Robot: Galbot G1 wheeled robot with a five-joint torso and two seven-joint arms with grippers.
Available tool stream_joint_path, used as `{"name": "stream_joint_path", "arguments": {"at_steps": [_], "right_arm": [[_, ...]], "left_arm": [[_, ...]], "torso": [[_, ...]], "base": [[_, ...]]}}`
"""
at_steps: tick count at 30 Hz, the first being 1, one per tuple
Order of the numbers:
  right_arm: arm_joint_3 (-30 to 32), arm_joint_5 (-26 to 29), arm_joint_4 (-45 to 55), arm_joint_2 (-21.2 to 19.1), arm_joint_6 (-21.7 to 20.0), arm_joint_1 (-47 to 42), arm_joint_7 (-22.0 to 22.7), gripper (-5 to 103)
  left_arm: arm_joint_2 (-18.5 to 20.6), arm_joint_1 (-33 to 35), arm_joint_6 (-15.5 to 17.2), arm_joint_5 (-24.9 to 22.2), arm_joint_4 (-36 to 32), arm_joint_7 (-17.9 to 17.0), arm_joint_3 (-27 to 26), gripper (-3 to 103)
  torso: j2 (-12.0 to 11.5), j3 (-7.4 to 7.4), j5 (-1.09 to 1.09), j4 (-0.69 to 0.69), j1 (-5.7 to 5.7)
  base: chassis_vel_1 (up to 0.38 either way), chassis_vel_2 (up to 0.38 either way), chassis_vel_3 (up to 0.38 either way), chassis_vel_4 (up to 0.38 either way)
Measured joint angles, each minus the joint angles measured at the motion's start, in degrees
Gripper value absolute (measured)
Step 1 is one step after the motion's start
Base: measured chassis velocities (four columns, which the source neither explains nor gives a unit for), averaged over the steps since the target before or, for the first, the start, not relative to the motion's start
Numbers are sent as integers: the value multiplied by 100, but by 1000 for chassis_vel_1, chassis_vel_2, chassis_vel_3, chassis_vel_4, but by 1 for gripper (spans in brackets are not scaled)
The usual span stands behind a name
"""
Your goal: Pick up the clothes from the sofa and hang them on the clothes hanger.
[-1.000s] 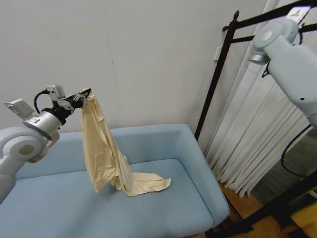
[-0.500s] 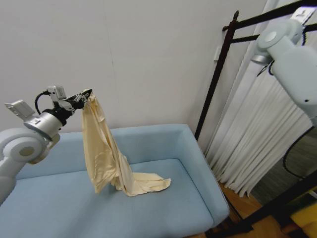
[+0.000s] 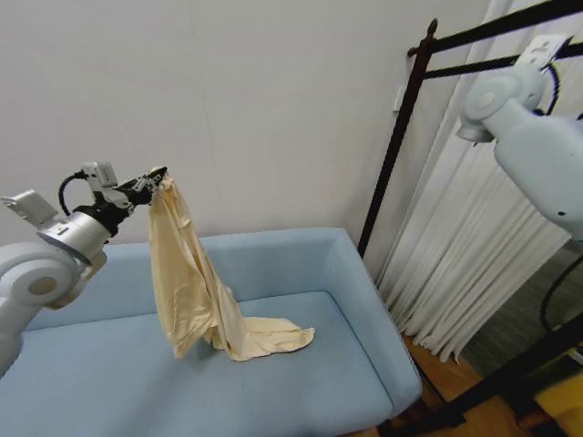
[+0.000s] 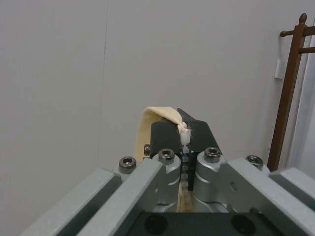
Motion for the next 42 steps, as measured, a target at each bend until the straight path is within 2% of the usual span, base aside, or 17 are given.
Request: {"name": "stream_joint_path", "arguments": {"at_steps": [6, 16, 26, 33, 42], "right_arm": [[10, -204, 188, -141, 9, -129, -244, 1], [38, -427, -286, -84, 12, -128, -567, 1], [-89, -798, -833, 136, 33, 172, -944, 1], [-143, -817, -859, 226, 36, 311, -963, 1], [-110, -454, -351, 92, -31, 173, -650, 1]], "left_arm": [[-48, 7, 5, 49, -6, -2, 52, 1], [-113, 117, 11, 86, -90, -7, 40, 1], [-88, 421, 12, 93, -125, 72, -249, 1], [-73, 547, 10, 93, -122, 123, -378, 1], [-61, 580, 6, 87, -127, 138, -414, 1]], "torso": [[0, 0, -1, 4, 0], [0, 1, 2, 2, 0], [0, 1, 1, 2, 0], [0, 1, -1, 3, 0], [0, 1, 0, 3, 0]], "base": [[0, 0, 0, 0], [0, 0, 0, 0], [0, 0, 0, 0], [0, 0, 0, 0], [0, 0, 0, 0]]}}
